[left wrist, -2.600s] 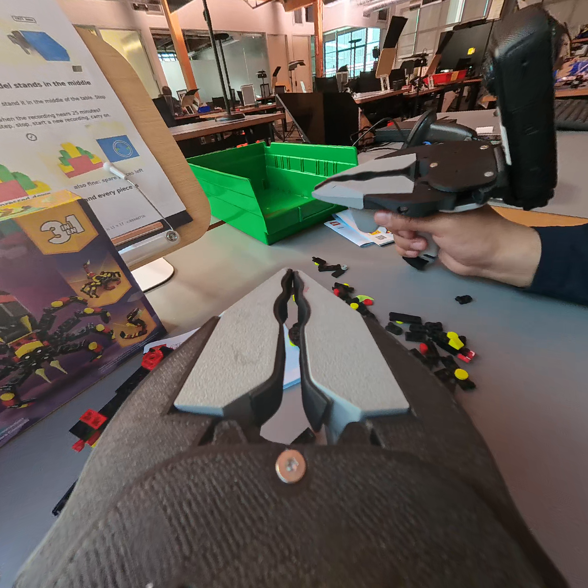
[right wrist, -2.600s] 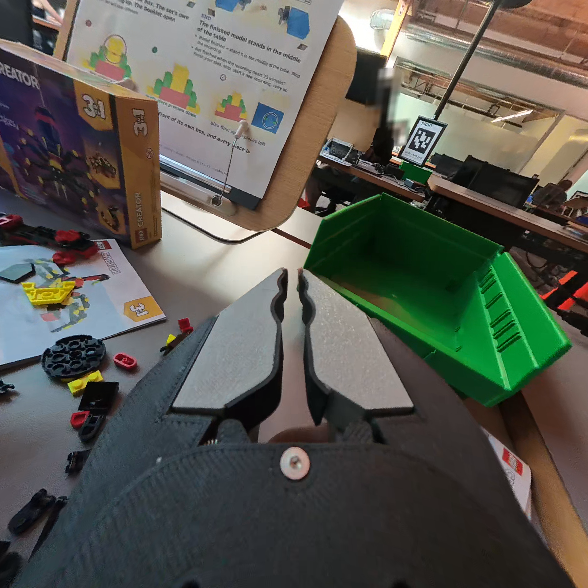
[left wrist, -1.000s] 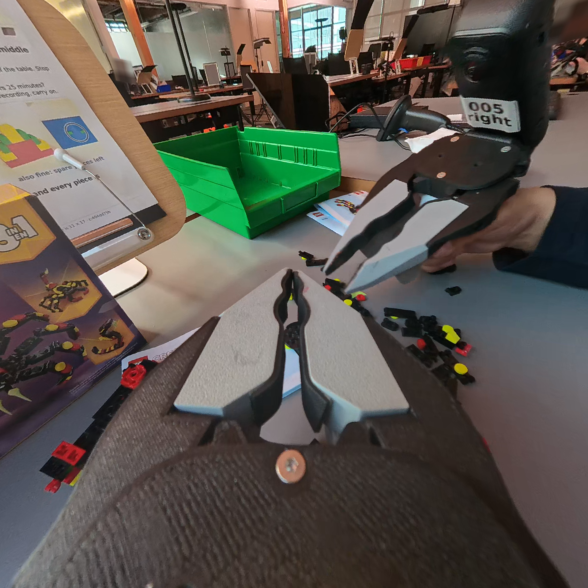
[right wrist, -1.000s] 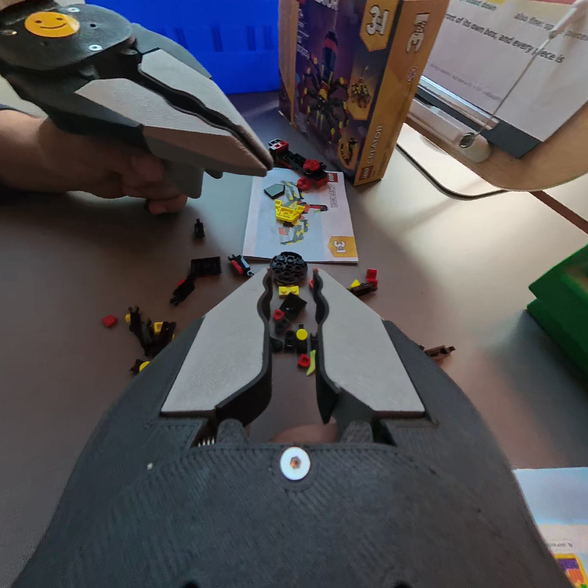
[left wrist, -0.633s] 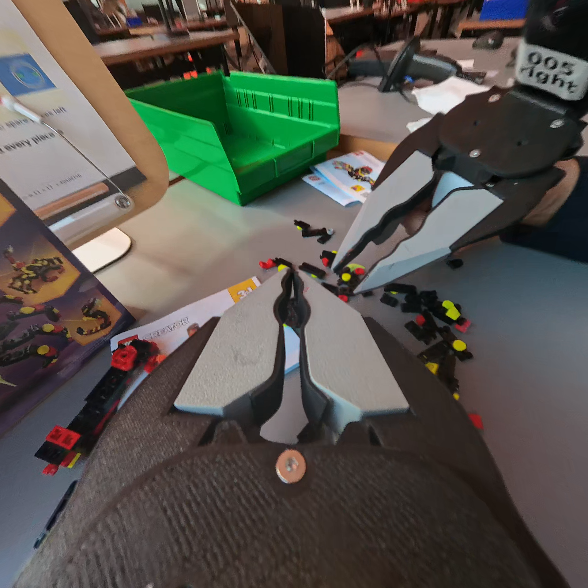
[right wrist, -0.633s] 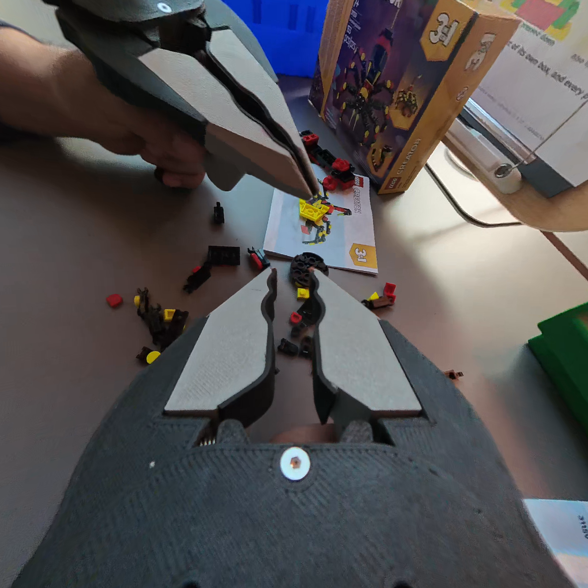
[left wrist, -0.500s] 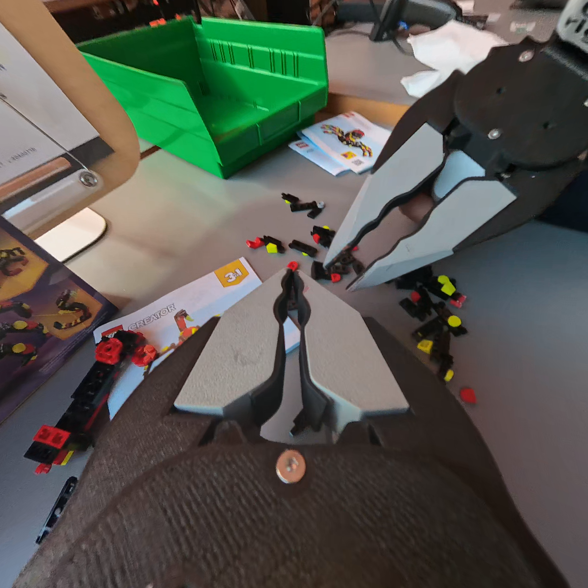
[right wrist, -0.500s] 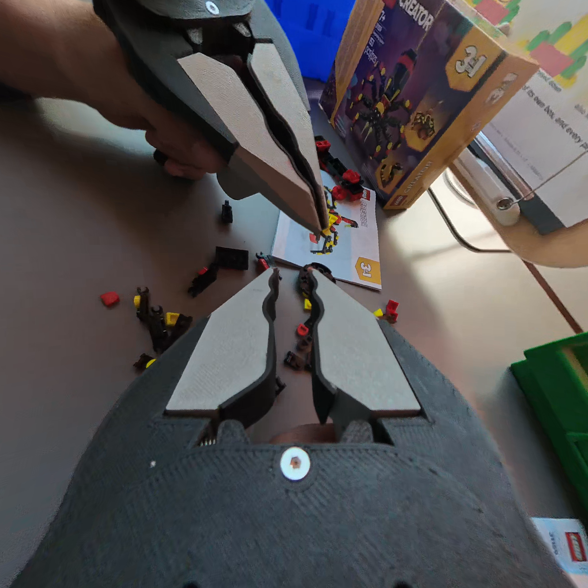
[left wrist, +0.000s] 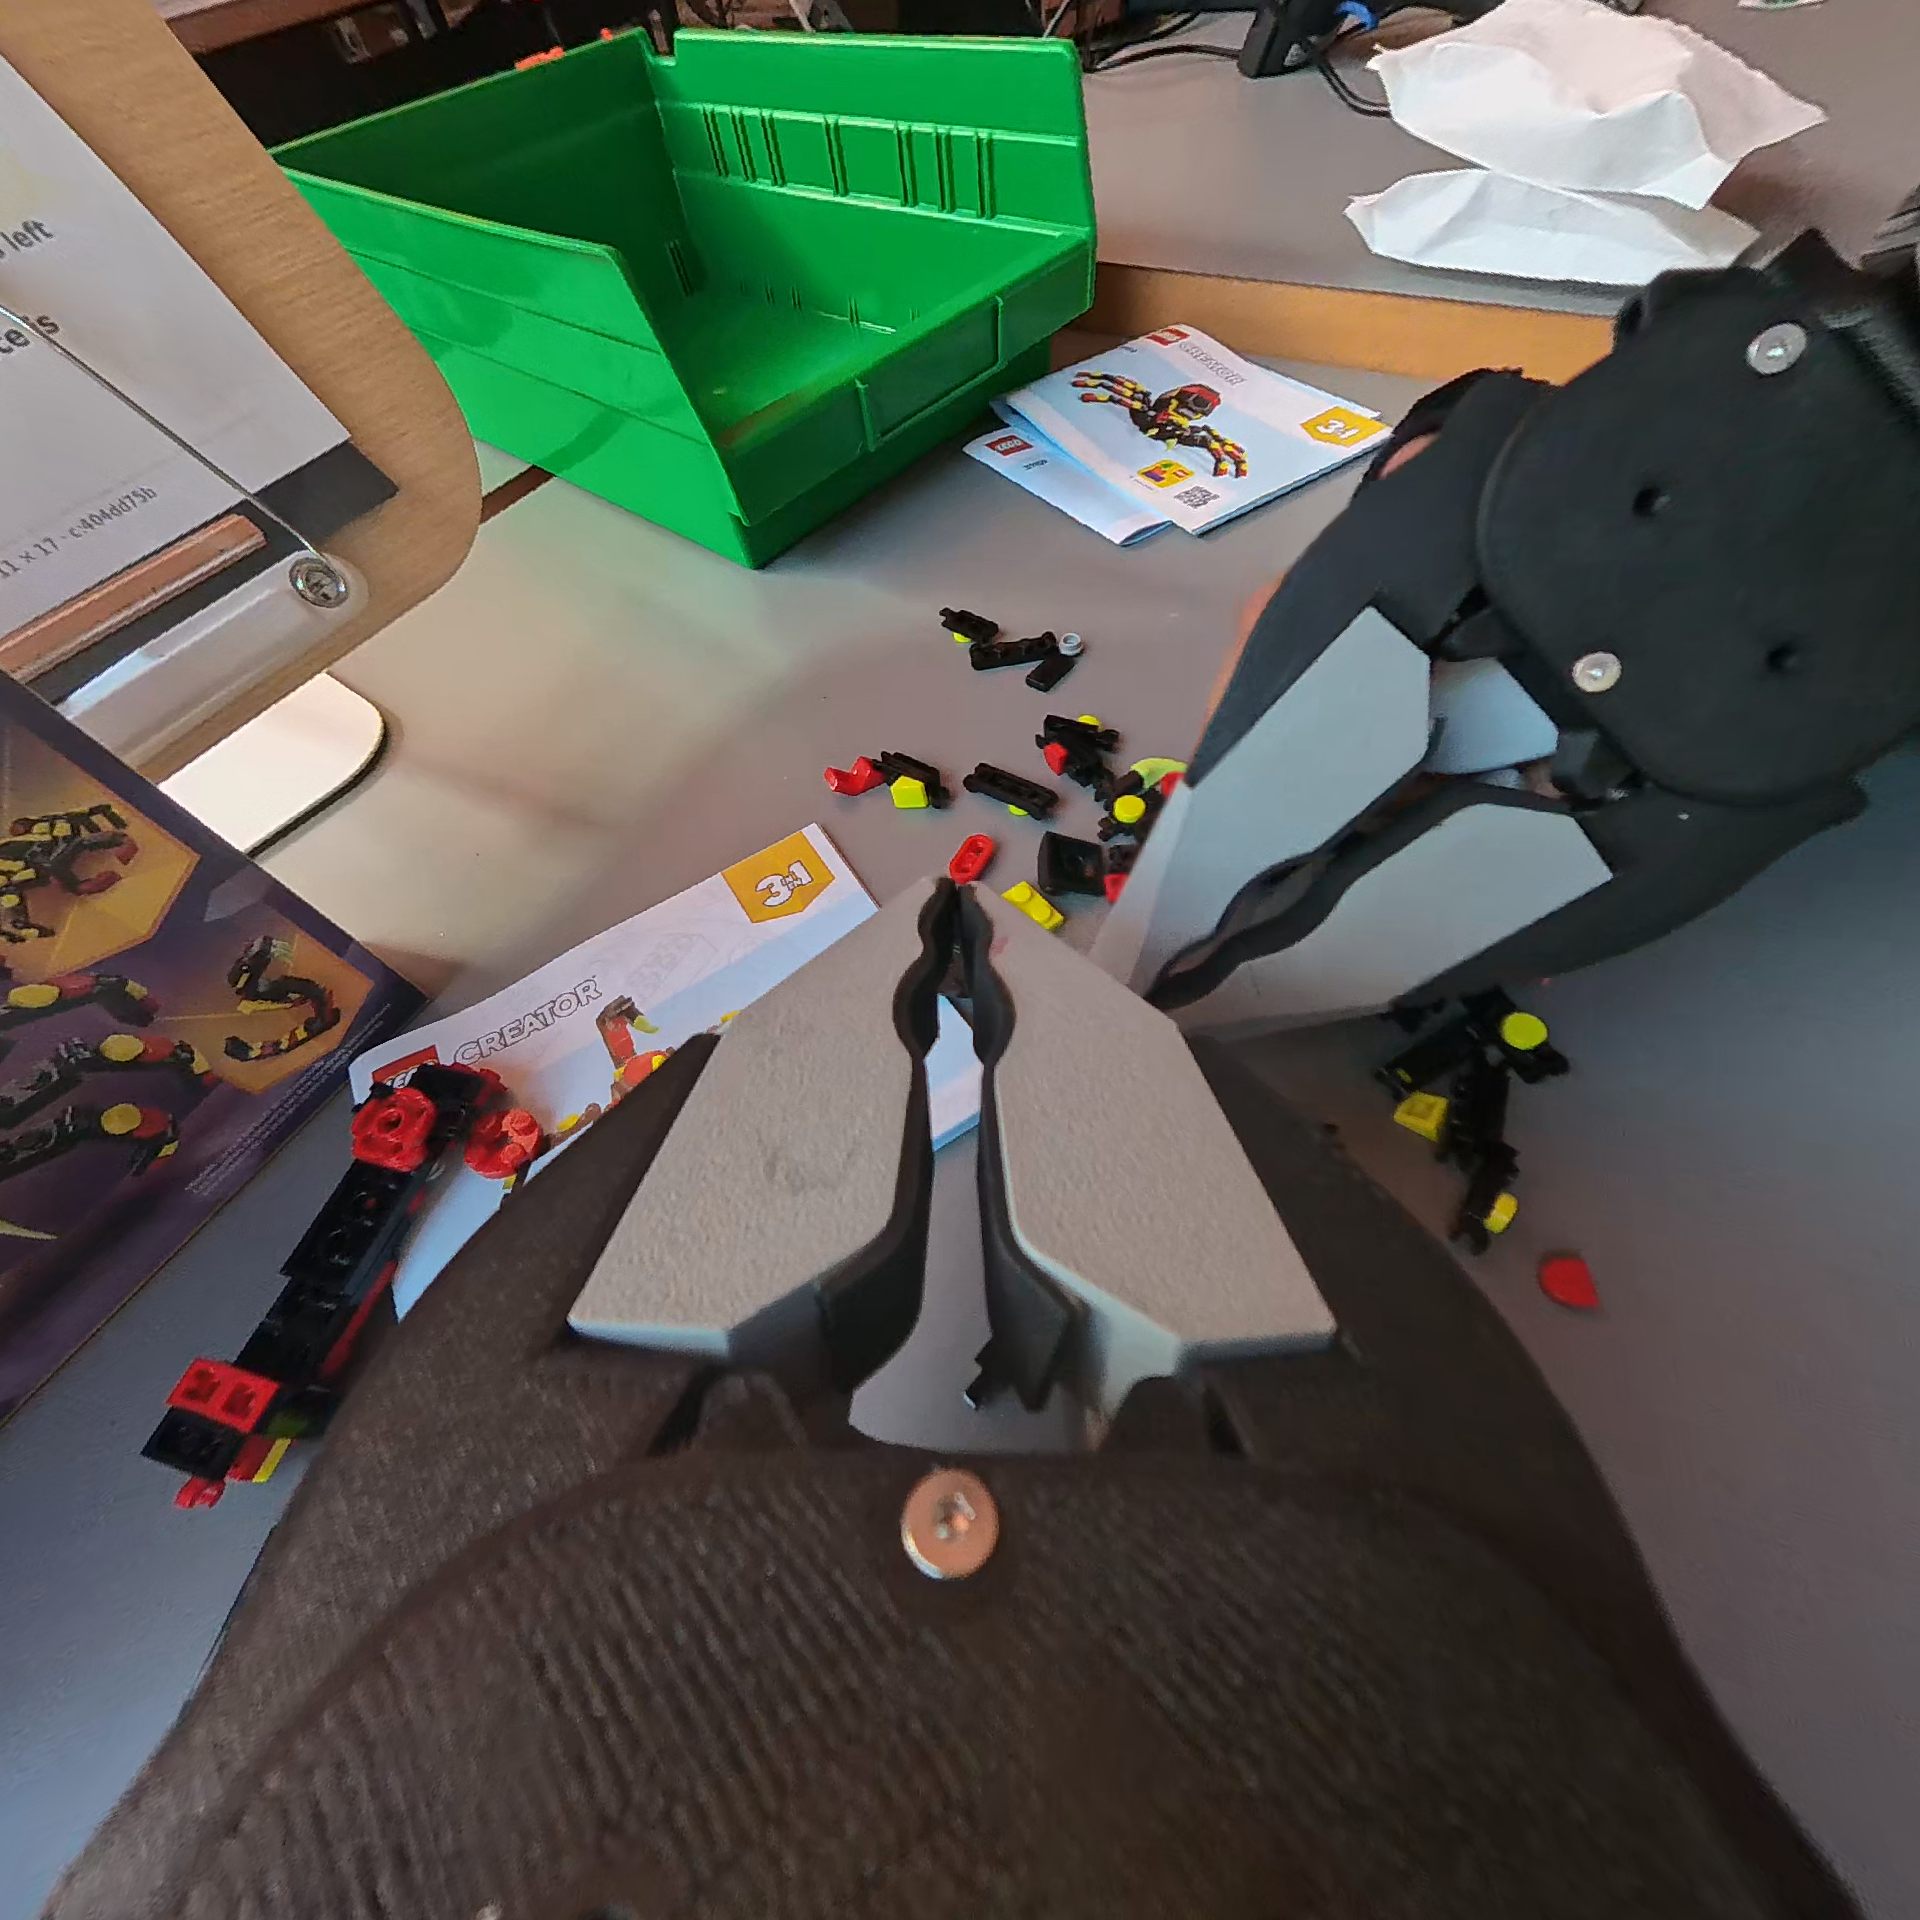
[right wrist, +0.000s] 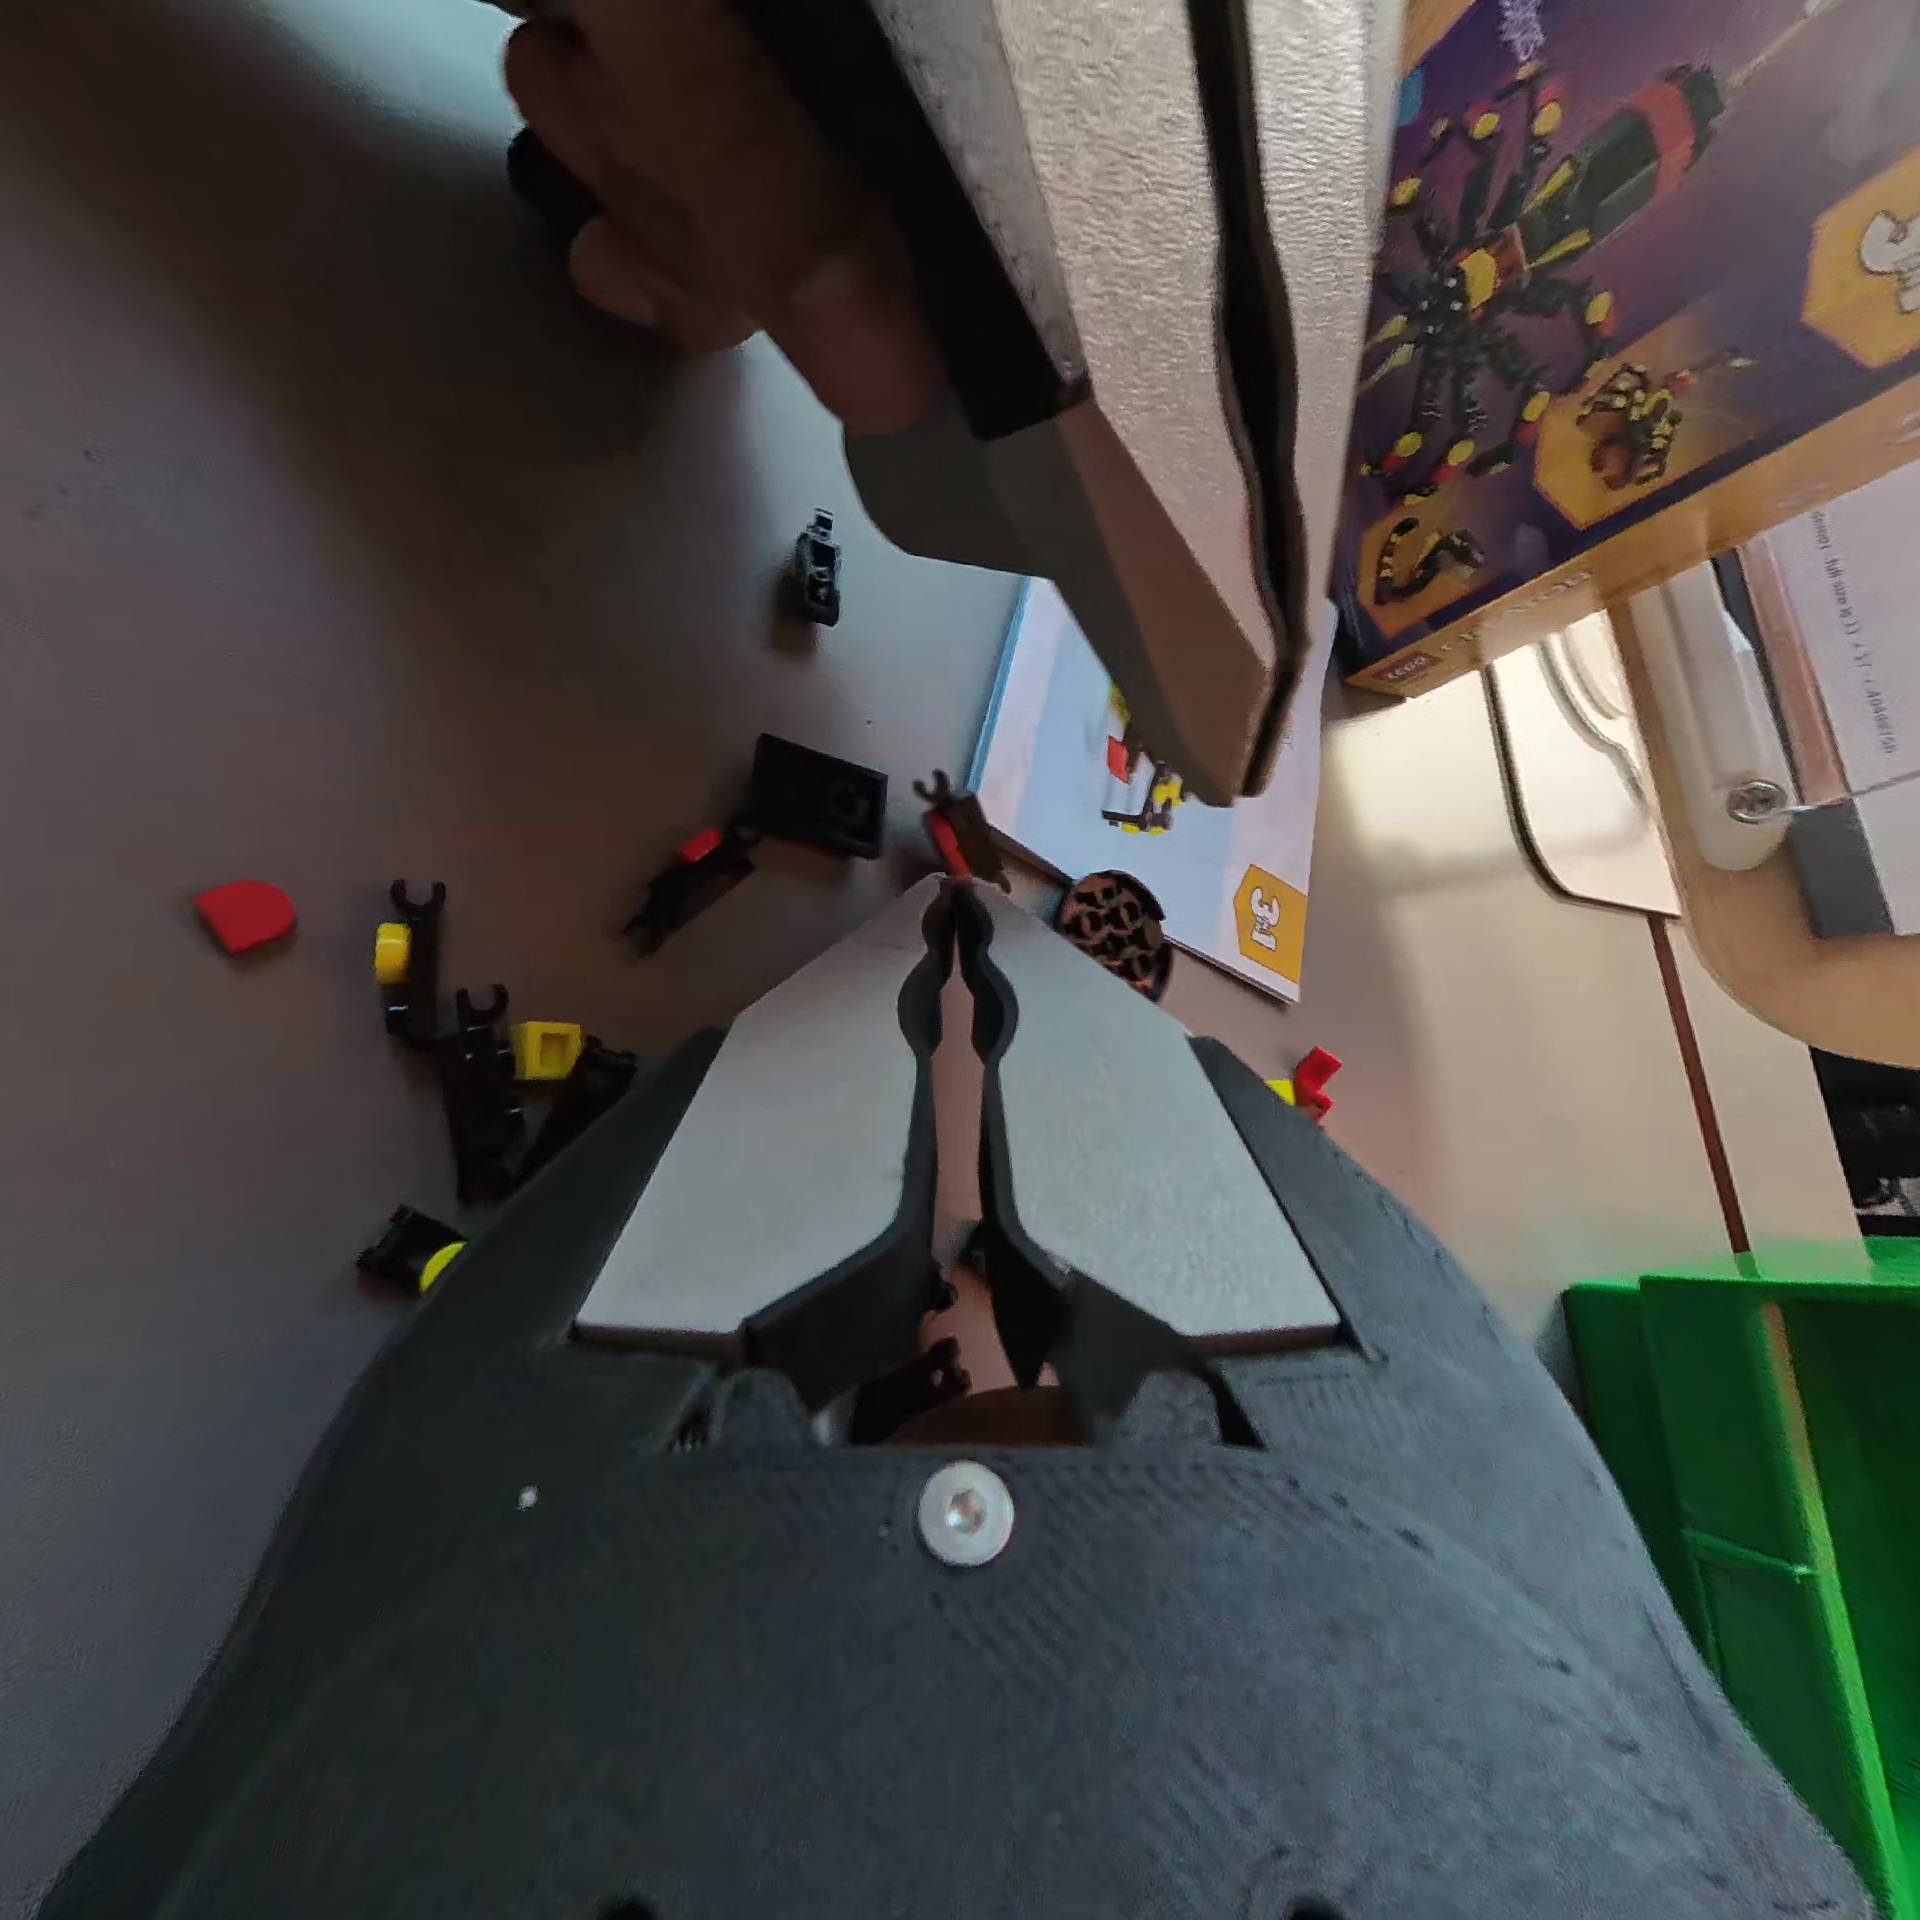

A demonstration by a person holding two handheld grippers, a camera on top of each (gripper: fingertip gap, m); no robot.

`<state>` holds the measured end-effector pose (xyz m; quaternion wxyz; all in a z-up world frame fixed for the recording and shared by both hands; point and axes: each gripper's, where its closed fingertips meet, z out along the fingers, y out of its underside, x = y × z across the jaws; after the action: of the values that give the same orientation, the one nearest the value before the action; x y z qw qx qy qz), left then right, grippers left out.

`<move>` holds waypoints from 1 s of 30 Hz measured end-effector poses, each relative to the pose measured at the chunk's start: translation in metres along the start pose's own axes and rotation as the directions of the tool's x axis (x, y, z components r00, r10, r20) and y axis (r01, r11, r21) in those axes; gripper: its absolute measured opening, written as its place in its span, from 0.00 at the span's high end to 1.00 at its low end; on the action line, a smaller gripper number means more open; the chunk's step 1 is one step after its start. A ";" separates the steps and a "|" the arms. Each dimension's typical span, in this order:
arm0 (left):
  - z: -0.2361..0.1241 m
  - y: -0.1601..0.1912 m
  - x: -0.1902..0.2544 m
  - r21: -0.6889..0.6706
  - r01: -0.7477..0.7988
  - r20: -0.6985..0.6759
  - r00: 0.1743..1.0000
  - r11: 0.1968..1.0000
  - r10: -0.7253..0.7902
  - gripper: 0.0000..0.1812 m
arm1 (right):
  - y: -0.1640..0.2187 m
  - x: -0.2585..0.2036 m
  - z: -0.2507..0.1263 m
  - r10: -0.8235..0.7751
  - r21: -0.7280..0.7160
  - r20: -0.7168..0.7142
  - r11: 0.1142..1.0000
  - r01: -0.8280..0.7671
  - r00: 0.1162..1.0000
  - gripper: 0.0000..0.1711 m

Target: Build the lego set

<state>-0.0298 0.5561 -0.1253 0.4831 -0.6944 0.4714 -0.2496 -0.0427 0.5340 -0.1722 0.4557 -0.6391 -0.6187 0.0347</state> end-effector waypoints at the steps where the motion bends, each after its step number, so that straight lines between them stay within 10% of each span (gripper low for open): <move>1: 0.000 0.000 0.000 0.002 0.001 0.002 1.000 1.000 -0.001 1.00 | 0.000 -0.001 0.000 -0.009 0.000 0.005 1.000 0.009 1.000 1.00; 13: -0.005 -0.007 -0.009 0.060 0.037 -0.002 0.999 0.997 -0.037 1.00 | 0.016 0.080 -0.046 0.253 0.248 -0.258 0.950 -0.189 0.932 1.00; 30: -0.042 -0.030 -0.059 0.305 -0.062 0.316 0.948 0.950 -0.040 1.00 | 0.090 0.167 -0.141 0.478 0.386 -0.780 0.876 -0.290 0.404 1.00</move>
<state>-0.0767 0.5937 -0.0746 0.6574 -0.6380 0.3459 -0.2029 0.1505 0.6111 -0.0596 0.7380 -0.6486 -0.1387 -0.1238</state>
